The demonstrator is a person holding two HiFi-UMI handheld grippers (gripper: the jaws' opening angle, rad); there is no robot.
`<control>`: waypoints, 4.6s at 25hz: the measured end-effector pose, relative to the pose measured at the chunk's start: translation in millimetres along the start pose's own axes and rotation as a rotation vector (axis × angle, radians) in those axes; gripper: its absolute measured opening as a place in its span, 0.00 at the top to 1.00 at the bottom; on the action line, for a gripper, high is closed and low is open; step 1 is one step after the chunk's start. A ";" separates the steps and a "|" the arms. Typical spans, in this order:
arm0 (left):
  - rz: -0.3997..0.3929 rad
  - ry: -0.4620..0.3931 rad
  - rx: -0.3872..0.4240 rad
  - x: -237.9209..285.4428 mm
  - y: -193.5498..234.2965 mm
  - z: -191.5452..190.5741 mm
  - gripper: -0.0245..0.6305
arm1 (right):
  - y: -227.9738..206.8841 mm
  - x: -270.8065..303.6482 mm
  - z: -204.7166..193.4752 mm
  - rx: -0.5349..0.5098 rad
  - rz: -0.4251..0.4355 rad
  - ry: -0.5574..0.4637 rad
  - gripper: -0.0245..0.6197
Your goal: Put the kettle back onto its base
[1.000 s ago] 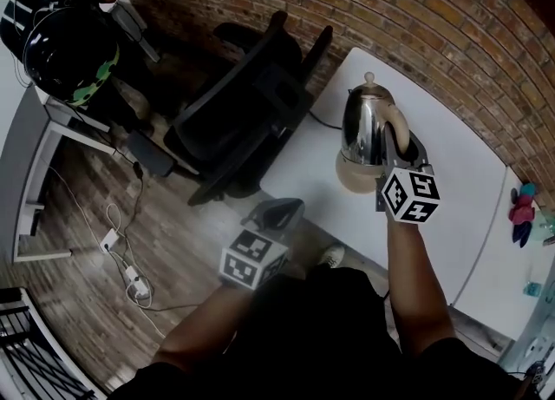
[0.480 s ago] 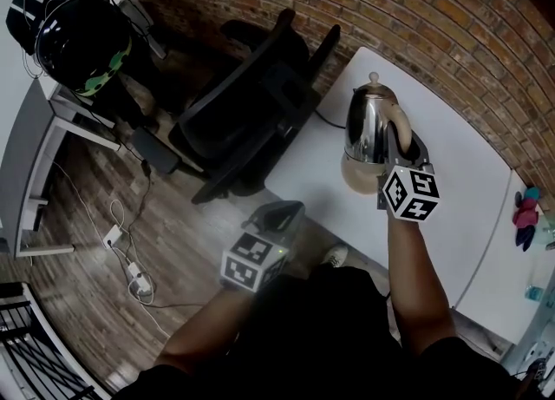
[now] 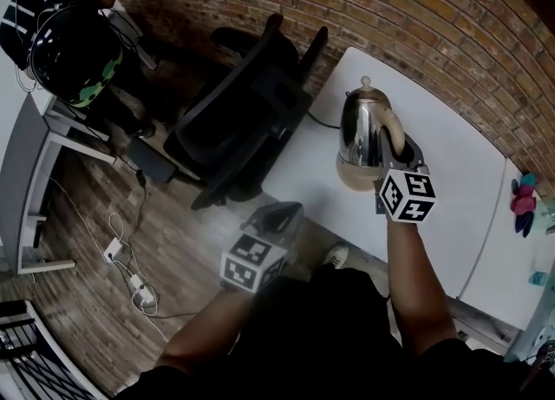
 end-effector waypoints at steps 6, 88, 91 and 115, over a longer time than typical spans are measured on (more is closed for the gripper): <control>-0.026 0.007 0.012 -1.1 -0.7 -1.2 0.96 | 4.1 -9.6 -9.8 -0.025 -0.026 -0.042 0.83; -0.161 0.019 0.121 -33.3 -17.6 -6.6 0.96 | 25.1 -82.3 -109.2 0.018 -0.158 0.284 0.62; -0.172 0.014 0.131 -36.5 -17.9 -6.4 0.96 | 27.5 -90.8 -106.7 0.013 -0.175 0.279 0.61; -0.281 0.009 0.215 -92.2 -8.2 -27.1 0.96 | 112.2 -178.2 -98.3 0.104 -0.277 0.174 0.92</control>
Point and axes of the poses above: the fingertips, and each gripper's own axes: x forward along the fingers, y to its left, z out of its top, the point moved 9 cm from there along -x, backward along the fingers, and after that the axes turned 5 degrees about y, right-handed, at the moved point
